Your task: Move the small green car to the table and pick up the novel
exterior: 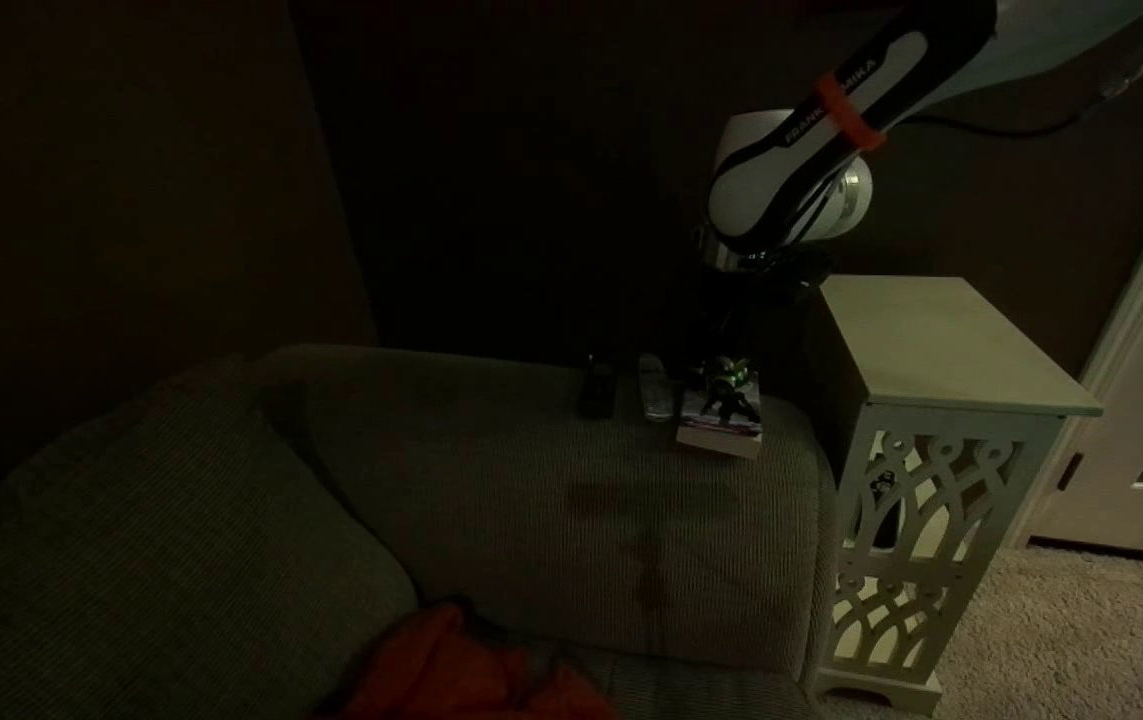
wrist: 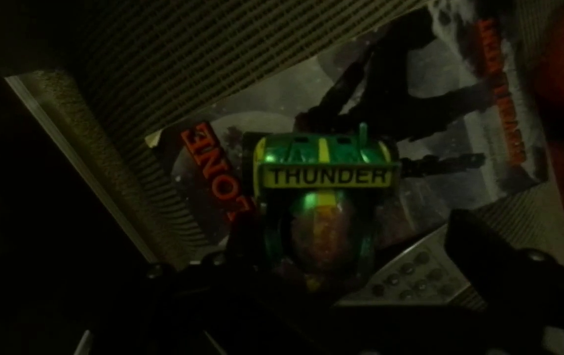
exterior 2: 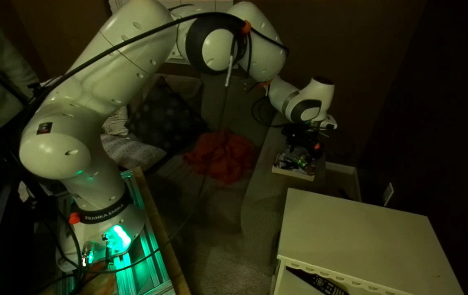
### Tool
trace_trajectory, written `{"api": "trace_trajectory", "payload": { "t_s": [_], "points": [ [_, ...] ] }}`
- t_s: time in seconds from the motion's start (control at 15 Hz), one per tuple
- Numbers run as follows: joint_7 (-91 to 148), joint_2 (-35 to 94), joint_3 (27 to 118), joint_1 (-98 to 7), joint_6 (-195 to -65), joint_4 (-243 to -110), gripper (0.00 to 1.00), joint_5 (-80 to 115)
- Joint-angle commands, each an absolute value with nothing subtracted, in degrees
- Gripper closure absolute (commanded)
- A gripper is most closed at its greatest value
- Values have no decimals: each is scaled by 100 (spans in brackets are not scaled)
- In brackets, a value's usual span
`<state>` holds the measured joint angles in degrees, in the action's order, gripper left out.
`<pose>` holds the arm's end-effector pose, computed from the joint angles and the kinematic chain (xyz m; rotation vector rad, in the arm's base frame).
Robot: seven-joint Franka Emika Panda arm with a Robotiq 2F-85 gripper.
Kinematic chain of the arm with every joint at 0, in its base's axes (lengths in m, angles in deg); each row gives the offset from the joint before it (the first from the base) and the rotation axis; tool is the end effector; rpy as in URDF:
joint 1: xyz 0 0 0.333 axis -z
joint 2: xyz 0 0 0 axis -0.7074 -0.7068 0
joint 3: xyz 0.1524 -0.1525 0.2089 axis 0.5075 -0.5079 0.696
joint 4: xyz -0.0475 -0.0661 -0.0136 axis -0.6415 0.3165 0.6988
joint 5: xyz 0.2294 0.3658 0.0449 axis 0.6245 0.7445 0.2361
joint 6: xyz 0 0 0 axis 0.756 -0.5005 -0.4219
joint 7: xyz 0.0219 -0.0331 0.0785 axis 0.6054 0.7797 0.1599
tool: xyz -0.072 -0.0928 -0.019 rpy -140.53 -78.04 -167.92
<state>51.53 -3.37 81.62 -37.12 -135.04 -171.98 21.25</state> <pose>0.7246 -0.0438 0.0972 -3.0553 -0.3491 -0.0998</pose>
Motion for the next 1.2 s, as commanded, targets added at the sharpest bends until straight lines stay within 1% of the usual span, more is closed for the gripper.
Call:
{"api": "trace_trajectory", "payload": {
  "t_s": [0.0, 0.07, 0.33, 0.4, 0.47, 0.73, 0.93, 1.07, 1.13],
  "points": [
    [5206, -696, 8187, -3611, -13590, -16721, 25, 2198],
    [5195, -727, 8185, -3595, -13587, -16666, 26, 2201],
    [5162, -758, 8175, -3601, -13617, -16573, 56, 2175],
    [5163, -746, 8181, -3610, -13665, -16589, 62, 2172],
    [5161, -722, 8184, -3619, -13712, -16602, 65, 2169],
    [5252, -576, 8277, -3620, -13770, -16806, 65, 2180],
    [5295, -179, 8333, -3662, -13804, -17248, 65, 2131],
    [5134, 212, 8209, -3785, -13863, -17657, 65, 2023],
    [4842, 463, 7967, -3965, -14087, -17927, 65, 1863]
  ]
}}
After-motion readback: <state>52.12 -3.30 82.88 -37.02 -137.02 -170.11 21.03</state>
